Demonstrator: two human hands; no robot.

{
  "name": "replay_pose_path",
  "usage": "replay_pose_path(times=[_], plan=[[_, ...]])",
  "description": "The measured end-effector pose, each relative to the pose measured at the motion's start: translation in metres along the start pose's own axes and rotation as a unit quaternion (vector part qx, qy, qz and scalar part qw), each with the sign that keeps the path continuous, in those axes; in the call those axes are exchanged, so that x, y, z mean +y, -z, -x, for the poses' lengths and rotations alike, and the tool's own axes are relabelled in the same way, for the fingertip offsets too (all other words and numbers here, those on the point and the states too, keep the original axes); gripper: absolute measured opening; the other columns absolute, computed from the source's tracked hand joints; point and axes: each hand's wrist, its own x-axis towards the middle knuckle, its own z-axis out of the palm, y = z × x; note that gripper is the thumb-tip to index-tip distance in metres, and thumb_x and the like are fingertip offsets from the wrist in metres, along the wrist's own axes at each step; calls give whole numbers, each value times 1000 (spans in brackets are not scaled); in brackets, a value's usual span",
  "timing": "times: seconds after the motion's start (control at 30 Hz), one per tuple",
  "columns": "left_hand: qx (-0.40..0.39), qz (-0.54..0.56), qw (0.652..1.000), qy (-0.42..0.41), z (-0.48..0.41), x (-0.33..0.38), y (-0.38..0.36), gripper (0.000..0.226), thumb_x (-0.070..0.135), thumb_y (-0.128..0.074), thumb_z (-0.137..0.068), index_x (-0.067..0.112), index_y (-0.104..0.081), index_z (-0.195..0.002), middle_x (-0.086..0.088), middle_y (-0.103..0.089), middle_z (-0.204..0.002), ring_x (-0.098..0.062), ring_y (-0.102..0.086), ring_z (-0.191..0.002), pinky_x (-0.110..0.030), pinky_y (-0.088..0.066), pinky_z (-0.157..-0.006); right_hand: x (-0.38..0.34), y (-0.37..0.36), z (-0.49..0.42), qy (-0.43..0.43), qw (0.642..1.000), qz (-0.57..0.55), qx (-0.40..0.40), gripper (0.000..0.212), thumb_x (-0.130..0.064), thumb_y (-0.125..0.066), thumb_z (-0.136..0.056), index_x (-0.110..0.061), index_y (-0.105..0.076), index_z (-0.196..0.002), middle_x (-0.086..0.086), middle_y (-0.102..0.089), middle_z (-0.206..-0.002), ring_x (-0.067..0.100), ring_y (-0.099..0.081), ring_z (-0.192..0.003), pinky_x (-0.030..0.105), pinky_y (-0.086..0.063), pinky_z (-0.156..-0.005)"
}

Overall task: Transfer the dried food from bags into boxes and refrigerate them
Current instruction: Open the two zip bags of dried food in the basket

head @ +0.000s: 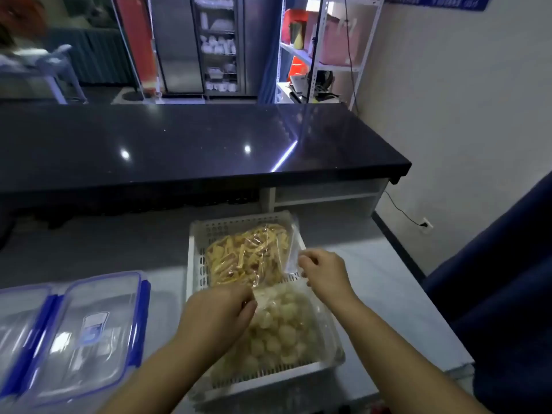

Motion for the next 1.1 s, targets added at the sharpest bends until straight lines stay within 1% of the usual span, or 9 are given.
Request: replay_pose_path(times=[0.17,0.23,0.3,0.37,0.5,0.6,0.83,0.97,1.1], plan=[[-9,6,999,30,-7,-7,3,21,38,-43,-92,31,-63,-92,15,-65,-86,-3,-57,-76,-17,-42,-63,-8,-12,-39,-49,999,15,-14,40,-26,-55,-94,-9,-49,-130,4,-63,-97,15,-58,-77,28,-44,-62],[-11,5,999,38,-12,-12,2,22,38,-43,-93,31,-64,-93,15,-65,-86,-3,-58,-77,-19,-46,-66,-7,-16,-51,-78,996,34,-14,31,-23,-56,-91,-7,-59,-117,10,-67,-101,24,-65,-79,34,-53,-67],[-3,9,999,43,-15,-18,1,22,38,-43,-92,31,-64,-93,14,-66,-86,-4,-59,-77,-22,-49,-68,-6,-17,-59,-104,994,28,-27,17,-14,-57,-86,1,-67,-86,18,-70,-79,31,-68,-68,42,-59,-70],[-1,8,999,39,-18,-25,1,22,39,-44,-91,30,-64,-91,13,-66,-85,-5,-59,-76,-24,-49,-66,-9,-17,-63,-146,988,-21,-38,16,-3,-58,-80,1,-65,-66,19,-64,-61,29,-62,-55,40,-59,-63],[5,18,999,29,-23,-38,11,20,39,-46,-91,29,-63,-88,13,-63,-79,-4,-54,-71,-17,-36,-55,-27,-9,-54,-184,972,-142,-35,9,6,-59,-77,3,-63,-70,11,-49,-56,19,-44,-46,26,-37,-45],[18,29,999,43,-24,-52,24,19,38,-46,-92,29,-62,-87,13,-58,-75,-5,-50,-69,-13,-25,-51,-48,-5,-42,-172,964,-197,-42,13,6,-58,-79,-1,-60,-67,9,-44,-58,16,-40,-47,26,-35,-47],[68,59,992,88,-32,-91,53,19,37,-50,-91,28,-67,-87,10,-65,-74,-8,-58,-70,-29,-47,-62,-121,1,-28,-97,964,-240,-58,15,-2,-61,-82,-4,-61,-68,2,-51,-51,13,-46,-47,22,-39,-46],[92,93,989,69,-39,-101,73,16,32,-52,-92,29,-65,-83,11,-62,-69,-4,-56,-64,-22,-44,-57,-161,-5,-21,-29,973,-211,-93,13,-4,-62,-83,-3,-66,-71,1,-62,-54,10,-59,-49,22,-49,-49],[109,143,982,52,-42,-105,86,11,29,-55,-90,30,-65,-89,15,-62,-76,-2,-57,-70,-24,-49,-63,-166,-26,-10,-17,971,-194,-138,13,-2,-65,-81,-7,-67,-69,3,-62,-60,13,-54,-53,23,-47,-51]])
